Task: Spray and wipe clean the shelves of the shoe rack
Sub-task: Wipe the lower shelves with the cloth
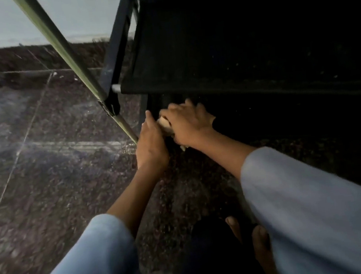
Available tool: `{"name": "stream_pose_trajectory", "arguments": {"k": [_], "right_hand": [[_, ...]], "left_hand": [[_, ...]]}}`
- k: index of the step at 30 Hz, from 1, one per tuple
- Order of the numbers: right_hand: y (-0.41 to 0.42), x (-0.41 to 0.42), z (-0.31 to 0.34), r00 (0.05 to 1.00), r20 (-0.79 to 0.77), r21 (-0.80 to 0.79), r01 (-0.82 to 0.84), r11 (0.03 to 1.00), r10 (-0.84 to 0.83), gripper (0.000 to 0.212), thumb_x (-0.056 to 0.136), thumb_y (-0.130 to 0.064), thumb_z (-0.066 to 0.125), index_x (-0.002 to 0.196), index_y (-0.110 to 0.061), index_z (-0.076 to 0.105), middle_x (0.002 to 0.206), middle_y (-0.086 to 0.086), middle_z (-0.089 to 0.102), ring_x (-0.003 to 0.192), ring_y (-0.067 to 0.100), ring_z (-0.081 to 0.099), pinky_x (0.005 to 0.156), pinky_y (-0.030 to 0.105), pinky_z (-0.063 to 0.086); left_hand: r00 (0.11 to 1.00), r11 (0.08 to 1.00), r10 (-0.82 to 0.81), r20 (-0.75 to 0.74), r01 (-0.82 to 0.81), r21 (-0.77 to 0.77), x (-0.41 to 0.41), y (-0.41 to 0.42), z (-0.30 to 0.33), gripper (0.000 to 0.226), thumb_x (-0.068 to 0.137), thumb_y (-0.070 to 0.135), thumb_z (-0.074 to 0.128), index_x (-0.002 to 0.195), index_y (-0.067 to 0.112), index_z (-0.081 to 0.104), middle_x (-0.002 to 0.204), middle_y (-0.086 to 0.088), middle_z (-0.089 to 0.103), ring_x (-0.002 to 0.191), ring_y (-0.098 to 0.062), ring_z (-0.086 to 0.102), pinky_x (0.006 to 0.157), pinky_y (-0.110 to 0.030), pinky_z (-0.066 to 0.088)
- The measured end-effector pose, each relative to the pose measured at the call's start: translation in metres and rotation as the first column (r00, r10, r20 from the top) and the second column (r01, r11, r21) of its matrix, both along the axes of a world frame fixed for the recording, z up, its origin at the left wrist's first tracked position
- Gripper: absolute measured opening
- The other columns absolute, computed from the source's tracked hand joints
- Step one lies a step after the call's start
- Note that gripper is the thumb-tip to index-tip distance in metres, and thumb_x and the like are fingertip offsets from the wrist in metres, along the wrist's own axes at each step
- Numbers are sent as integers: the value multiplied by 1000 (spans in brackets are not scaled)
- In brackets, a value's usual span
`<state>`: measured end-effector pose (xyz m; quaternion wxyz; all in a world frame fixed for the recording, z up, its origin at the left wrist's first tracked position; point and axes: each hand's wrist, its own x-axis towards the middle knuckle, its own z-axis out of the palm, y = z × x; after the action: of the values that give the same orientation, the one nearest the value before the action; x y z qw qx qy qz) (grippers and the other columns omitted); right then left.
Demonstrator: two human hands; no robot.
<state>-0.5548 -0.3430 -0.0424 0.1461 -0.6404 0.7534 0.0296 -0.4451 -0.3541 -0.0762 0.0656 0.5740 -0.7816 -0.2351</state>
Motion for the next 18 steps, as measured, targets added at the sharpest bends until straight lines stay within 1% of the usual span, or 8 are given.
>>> {"name": "stream_pose_trajectory", "arguments": {"k": [3,6,9,10,12,13,15,18], "right_hand": [[-10,0,-11,999,-19,-70,30,997,-31,54,82,-23,69,130,-33,47,133,-1,49,121,33,44,89,44,38],[-29,-6,-24,997,13,-217,81,973,-80,36,86,-23,60,122,-29,55,125,2,55,115,32,51,86,43,40],[-56,-8,-40,941,206,-247,316,916,-269,37,97,-28,43,132,-22,50,135,8,53,123,30,48,95,41,39],[-61,-6,-42,899,246,-243,420,874,-364,41,99,-31,39,138,-21,44,142,8,46,129,28,43,101,40,35],[-67,1,-43,851,272,-247,513,822,-450,44,100,-35,37,141,-19,40,145,9,41,129,27,41,101,36,35],[-67,5,-39,875,258,-245,470,848,-411,42,100,-34,36,137,-17,44,142,11,44,127,29,43,99,38,37],[-63,8,-25,968,103,-200,247,948,-231,34,96,-29,43,125,-15,55,132,13,52,121,34,48,96,41,40],[-48,5,-7,999,-24,68,-26,997,27,29,83,-26,63,111,-18,60,120,12,57,113,37,52,92,43,42]], "left_hand": [[997,998,50,65,-46,-50,-8,-1,-1,80,92,5,54,150,7,-1,142,-14,42,125,-30,48,90,-40,44],[991,995,59,117,-49,-84,-11,-6,1,75,93,5,50,149,5,-1,130,-17,52,111,-33,56,80,-40,44],[989,996,55,134,-44,-81,-9,-14,3,77,91,3,52,149,3,1,120,-20,57,105,-36,57,75,-38,40],[989,996,57,135,-46,-78,-8,-15,4,78,90,2,54,149,3,2,119,-21,57,105,-36,57,76,-39,41],[989,996,55,140,-45,-75,-6,-15,6,76,90,2,54,148,2,4,119,-22,58,106,-37,57,77,-40,41],[988,996,57,144,-47,-75,-6,-15,6,75,91,3,53,148,2,4,119,-22,58,106,-37,57,78,-41,41],[988,995,73,136,-63,-74,-6,-13,7,75,92,4,52,148,3,4,118,-21,58,106,-37,57,78,-41,42],[988,993,94,126,-84,-82,-7,-11,7,77,93,4,52,149,4,-1,117,-21,59,105,-36,58,77,-40,42]]}}
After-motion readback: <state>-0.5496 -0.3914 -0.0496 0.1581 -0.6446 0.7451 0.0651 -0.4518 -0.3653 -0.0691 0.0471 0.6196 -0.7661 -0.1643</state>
